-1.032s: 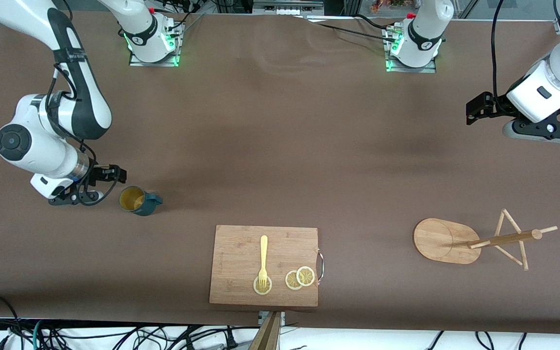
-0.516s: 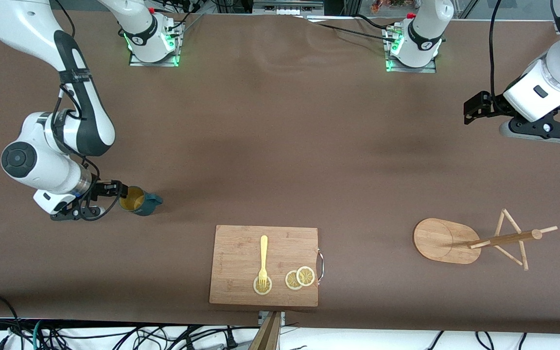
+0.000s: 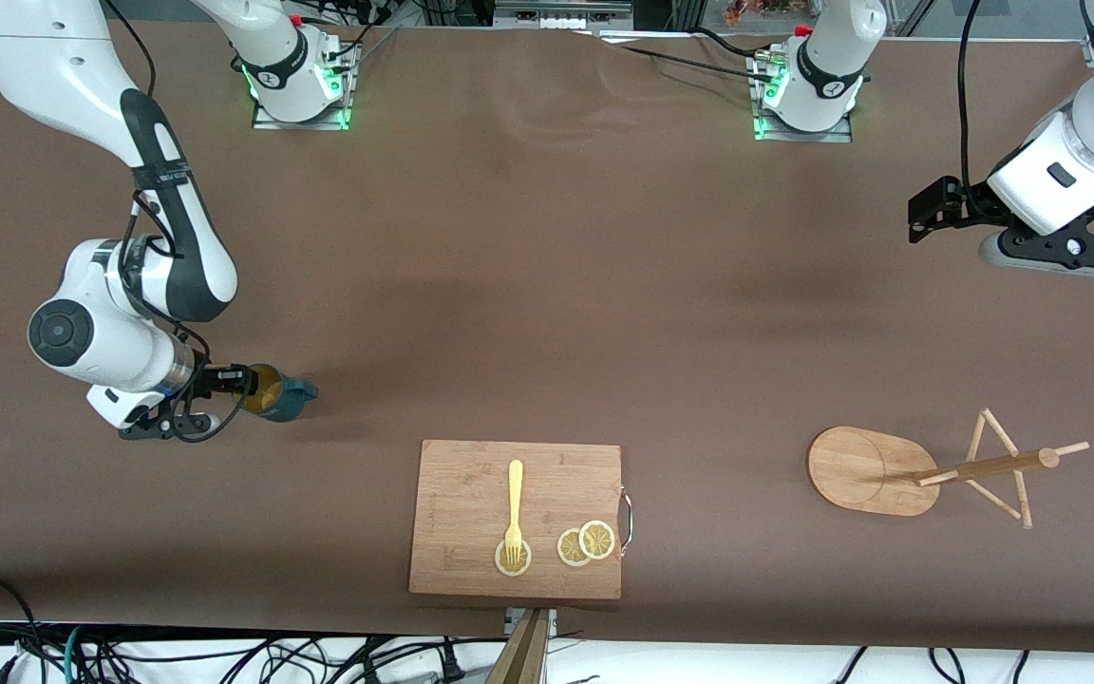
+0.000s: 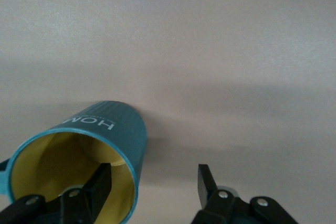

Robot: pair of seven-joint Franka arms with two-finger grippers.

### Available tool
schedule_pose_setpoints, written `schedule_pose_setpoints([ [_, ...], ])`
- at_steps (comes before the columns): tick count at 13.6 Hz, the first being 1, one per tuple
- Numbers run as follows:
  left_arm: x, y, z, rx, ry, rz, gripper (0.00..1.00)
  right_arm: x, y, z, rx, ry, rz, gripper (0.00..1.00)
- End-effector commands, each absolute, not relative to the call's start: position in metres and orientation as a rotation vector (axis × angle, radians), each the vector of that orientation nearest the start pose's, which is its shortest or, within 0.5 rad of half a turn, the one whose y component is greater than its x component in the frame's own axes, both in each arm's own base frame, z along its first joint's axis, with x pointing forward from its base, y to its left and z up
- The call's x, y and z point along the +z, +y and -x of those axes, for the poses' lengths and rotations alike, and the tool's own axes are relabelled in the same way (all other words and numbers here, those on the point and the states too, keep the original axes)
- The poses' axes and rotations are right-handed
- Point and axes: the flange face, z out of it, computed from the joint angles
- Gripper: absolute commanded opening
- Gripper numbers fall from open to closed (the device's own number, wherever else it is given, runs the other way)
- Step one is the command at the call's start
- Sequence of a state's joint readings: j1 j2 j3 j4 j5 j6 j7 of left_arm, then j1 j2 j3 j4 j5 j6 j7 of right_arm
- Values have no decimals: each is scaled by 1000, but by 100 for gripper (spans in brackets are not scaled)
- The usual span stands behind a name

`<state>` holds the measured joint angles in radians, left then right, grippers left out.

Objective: Pass cup and hang on rack
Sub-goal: 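Carry the teal mug with the right gripper to the table middle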

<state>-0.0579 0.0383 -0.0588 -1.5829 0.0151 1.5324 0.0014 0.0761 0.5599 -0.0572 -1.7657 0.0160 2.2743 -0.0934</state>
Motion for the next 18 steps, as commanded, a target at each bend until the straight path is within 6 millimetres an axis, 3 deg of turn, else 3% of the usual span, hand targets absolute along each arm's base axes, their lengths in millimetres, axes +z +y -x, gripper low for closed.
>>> schedule_pose_setpoints([
  [1, 600, -64, -560, 133, 199, 3098, 100, 239, 19, -657, 76, -162, 3134, 56],
  [6, 600, -65, -559, 140, 202, 3101, 100, 234, 26, -652, 102, -140, 3108, 1],
  [7, 600, -65, -558, 143, 202, 3100, 100, 235, 29, -652, 103, -148, 3105, 0],
  [10, 601, -66, -558, 143, 204, 3102, 100, 248, 65, -653, 86, -208, 3075, 0],
  [12, 600, -66, -558, 145, 204, 3102, 100, 268, 107, -654, 62, -202, 3062, 0],
  [15, 601, -66, -557, 145, 202, 3101, 100, 295, 209, -650, 101, -68, 3085, 0],
  [18, 600, -66, -558, 148, 202, 3101, 100, 302, 300, -629, 176, -2, 3097, 0],
])
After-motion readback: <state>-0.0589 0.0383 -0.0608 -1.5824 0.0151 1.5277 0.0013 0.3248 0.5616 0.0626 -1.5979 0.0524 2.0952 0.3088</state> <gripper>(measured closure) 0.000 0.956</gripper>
